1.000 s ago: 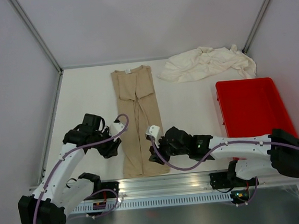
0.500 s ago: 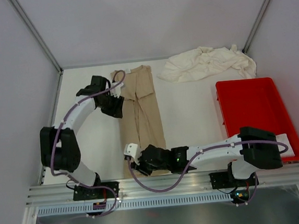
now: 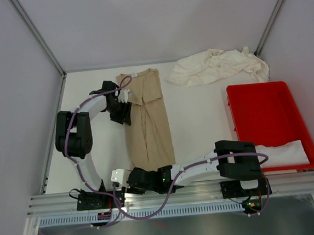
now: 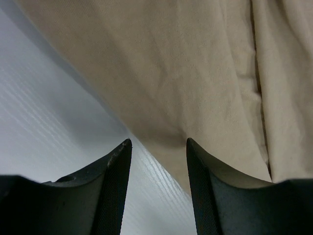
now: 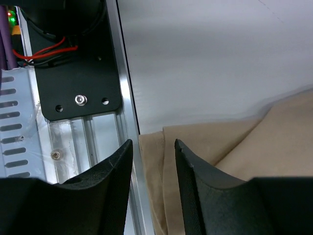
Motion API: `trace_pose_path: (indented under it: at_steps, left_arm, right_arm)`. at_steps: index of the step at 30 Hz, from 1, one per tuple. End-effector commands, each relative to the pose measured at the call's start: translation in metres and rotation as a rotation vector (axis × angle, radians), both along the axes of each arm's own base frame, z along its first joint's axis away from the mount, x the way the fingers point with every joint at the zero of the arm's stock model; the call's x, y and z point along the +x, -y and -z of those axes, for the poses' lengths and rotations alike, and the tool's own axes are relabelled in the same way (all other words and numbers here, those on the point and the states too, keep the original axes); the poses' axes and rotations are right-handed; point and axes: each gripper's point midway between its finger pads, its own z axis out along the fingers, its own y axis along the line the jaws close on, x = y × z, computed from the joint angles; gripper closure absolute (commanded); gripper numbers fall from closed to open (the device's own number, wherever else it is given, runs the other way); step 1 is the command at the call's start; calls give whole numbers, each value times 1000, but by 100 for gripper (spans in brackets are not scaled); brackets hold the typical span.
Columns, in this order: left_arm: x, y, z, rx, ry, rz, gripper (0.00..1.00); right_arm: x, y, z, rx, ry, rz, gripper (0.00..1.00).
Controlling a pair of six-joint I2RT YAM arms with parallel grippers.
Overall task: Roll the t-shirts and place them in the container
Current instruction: Fold the tshirt
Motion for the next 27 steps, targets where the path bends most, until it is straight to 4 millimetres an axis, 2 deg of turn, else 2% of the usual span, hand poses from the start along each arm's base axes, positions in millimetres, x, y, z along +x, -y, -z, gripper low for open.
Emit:
trace_pose_path:
  at_steps: [1,4,5,9,11,12,13,15,16,17,19,21,24,27]
  left_arm:
    - [15,6,-5,-28,22,-35,45]
    - [13,8,1,-40,1,-35,45]
    - [12,9,2,-44,-4,-32,46]
    - [7,12,10,-59,-36,-28,47]
    - [5,13,14,-66,-45,-25,49]
    - [4,13,16,-66,-51,-25,52]
    - [3,15,16,-74,-54,-21,56]
    - [3,16,18,-81,-59,-19,70]
    - [3,16,18,-84,-59,-17,76]
    - [3,17,17,-90,-58,-15,86]
    - [6,18,16,-89,-51,-14,96]
    - [10,17,16,-84,-41,-12,98]
    - [19,15,11,-66,-9,-8,98]
    - [23,15,10,-65,7,-5,98]
  right_arm:
    - [3,-11,0,-12,37,9,53]
    - [0,-13,11,-35,23,-6,52]
    - [2,-11,21,-62,26,6,52]
    - [8,-5,37,-99,7,39,53]
    - [10,-2,39,-106,5,44,56]
    - [11,-1,40,-109,-1,50,64]
    - [13,0,39,-109,-2,53,70]
    - [10,0,39,-108,-18,40,84]
    - [7,-2,35,-98,-23,25,87]
    - [5,-1,35,-98,-35,10,89]
    - [-4,-5,25,-64,-62,-28,96]
    - [-9,-3,20,-51,-79,-54,99]
    - [-23,-2,3,-11,-111,-126,100]
    - [-40,1,1,-7,-161,-217,100]
